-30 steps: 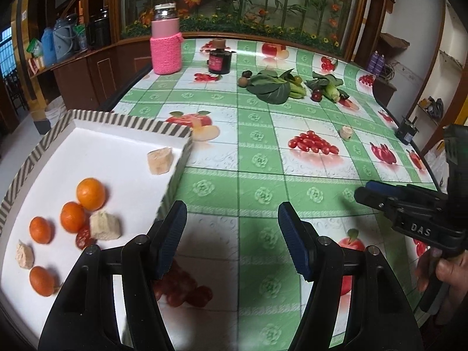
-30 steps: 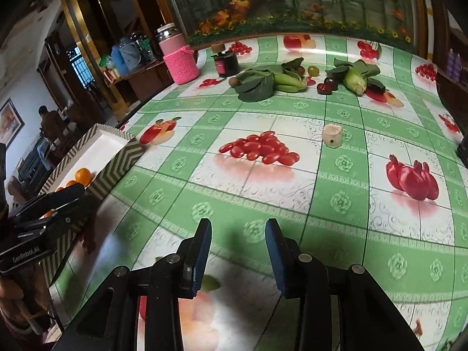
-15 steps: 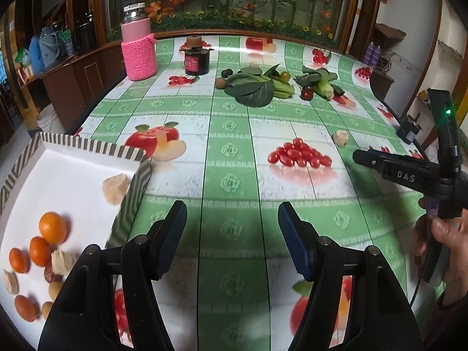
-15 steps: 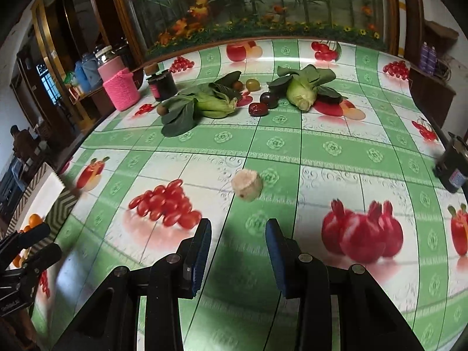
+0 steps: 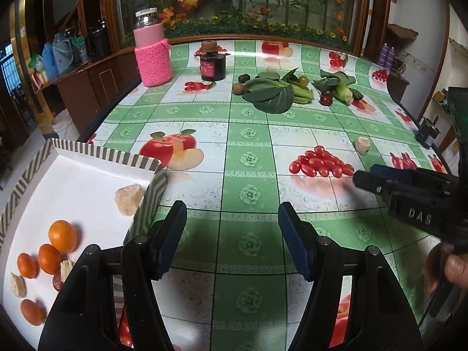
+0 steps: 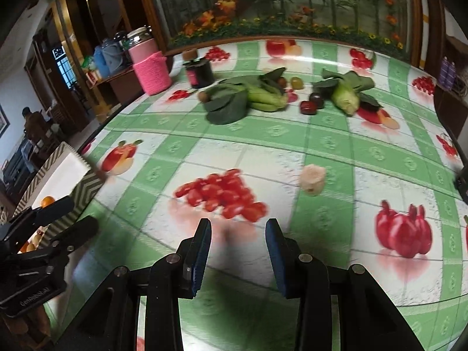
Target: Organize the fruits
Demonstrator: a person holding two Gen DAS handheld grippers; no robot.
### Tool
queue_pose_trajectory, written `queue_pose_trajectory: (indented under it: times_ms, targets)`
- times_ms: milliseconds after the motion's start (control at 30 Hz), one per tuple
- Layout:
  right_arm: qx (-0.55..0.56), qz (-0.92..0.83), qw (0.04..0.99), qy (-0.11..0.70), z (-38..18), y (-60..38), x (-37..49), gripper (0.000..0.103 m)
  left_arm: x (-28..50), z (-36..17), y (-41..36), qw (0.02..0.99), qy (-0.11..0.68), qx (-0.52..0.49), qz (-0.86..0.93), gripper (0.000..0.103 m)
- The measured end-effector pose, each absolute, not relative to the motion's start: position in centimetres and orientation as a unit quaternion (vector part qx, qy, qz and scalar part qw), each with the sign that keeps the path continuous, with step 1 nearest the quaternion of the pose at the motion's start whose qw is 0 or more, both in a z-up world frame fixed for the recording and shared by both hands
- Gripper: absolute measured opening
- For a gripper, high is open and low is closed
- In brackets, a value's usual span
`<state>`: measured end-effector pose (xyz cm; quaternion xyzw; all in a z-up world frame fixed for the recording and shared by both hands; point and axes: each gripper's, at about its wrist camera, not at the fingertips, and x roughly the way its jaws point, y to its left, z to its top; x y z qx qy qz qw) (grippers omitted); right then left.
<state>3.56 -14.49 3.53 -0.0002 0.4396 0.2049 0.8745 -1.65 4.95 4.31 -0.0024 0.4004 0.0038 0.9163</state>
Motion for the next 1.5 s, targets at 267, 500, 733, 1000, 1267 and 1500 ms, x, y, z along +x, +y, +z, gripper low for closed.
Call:
queue_pose_trajectory:
  times_ms: [267, 500, 733, 1000, 1267, 1500]
  targets:
    - [-0.013, 0.229, 0.869, 0.438, 3.7, -11.3, 1.8, 0.037, -2.4, 4.7, 5.2, 0.921, 0.388, 0.003, 0.020, 0.065]
    - [-0.019, 0.245, 0.868, 0.431, 4.1, -9.2, 0.4, 0.037, -3.8, 5.5, 6.0, 0.926, 0.375, 0.005, 0.036, 0.065]
    - [-0.026, 0.271, 0.866, 0.420, 5.1, -5.7, -1.2, 0.037, -6.3, 7.0, 8.4, 0.932, 0.355, 0.000, 0.070, 0.065]
    - [-0.043, 0.312, 0.860, 0.402, 6.5, -1.0, -2.8, 0.037, -8.9, 8.3, 12.8, 0.934, 0.338, -0.017, 0.117, 0.066]
    - [-0.066, 0.342, 0.849, 0.397, 6.7, 3.7, -4.2, 0.037, -11.0, 8.3, 16.7, 0.929, 0.333, -0.033, 0.158, 0.066]
    - [-0.083, 0.355, 0.842, 0.397, 6.4, 6.6, -5.1, 0.037, -12.3, 8.0, 19.3, 0.924, 0.336, -0.049, 0.176, 0.066]
